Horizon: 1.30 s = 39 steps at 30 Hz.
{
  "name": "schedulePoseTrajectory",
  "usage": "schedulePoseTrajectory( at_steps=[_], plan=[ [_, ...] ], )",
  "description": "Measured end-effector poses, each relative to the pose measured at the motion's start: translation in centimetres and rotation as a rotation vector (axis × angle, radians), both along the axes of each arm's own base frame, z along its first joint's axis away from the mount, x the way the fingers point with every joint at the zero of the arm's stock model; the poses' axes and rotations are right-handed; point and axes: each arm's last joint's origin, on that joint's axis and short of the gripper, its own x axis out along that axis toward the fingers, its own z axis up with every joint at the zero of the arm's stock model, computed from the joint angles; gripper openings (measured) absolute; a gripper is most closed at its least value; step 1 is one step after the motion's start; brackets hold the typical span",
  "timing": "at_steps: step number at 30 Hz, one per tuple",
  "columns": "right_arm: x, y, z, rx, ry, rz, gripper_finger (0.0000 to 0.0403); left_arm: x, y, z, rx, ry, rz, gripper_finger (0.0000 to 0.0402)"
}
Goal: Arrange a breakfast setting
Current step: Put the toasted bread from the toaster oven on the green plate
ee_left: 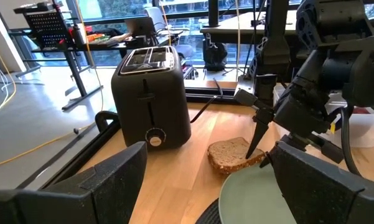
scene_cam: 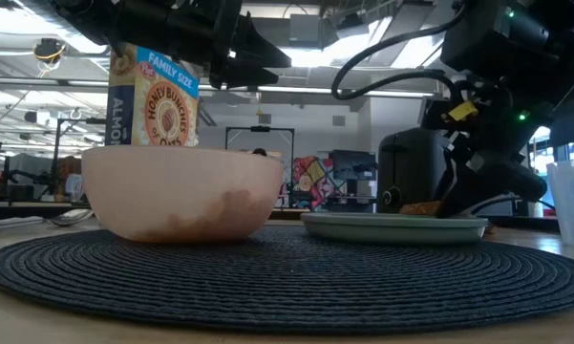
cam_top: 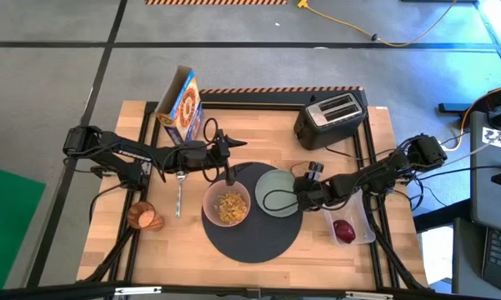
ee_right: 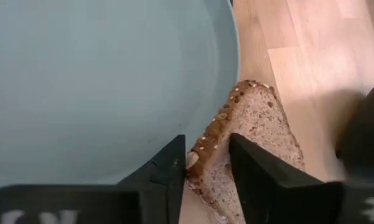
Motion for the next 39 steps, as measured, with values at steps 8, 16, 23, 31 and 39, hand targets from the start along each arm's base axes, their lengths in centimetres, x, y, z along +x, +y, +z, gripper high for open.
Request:
schedulePoseTrajectory(
  at_steps=[8,16,23,31,39],
  plan=[
    [0.0,0.0,0.0,-0.016,0.0,-0.003,0.0083,0.0,0.0,0.0,0.0,0.0,0.0,0.0332],
    [-0.6,-0.2,1.6,0.0,-0.05,-0.004,0.0073,0.0,0.0,0.0,0.001,0.005,0.0,0.0332],
    [-1.8,-0.6,4.7,0.026,-0.158,-0.008,0.0073,0.0,-0.2,-0.1,0.033,0.024,-0.066,0.0332],
    [-3.3,-1.1,7.3,0.058,-0.265,-0.003,0.0073,0.9,-0.4,-1.4,0.027,0.045,-0.159,0.0332],
    [-2.9,-0.7,5.8,0.159,-0.239,0.04,0.0103,3.0,-0.4,-2.5,0.069,0.088,-0.179,0.0332]
  ],
)
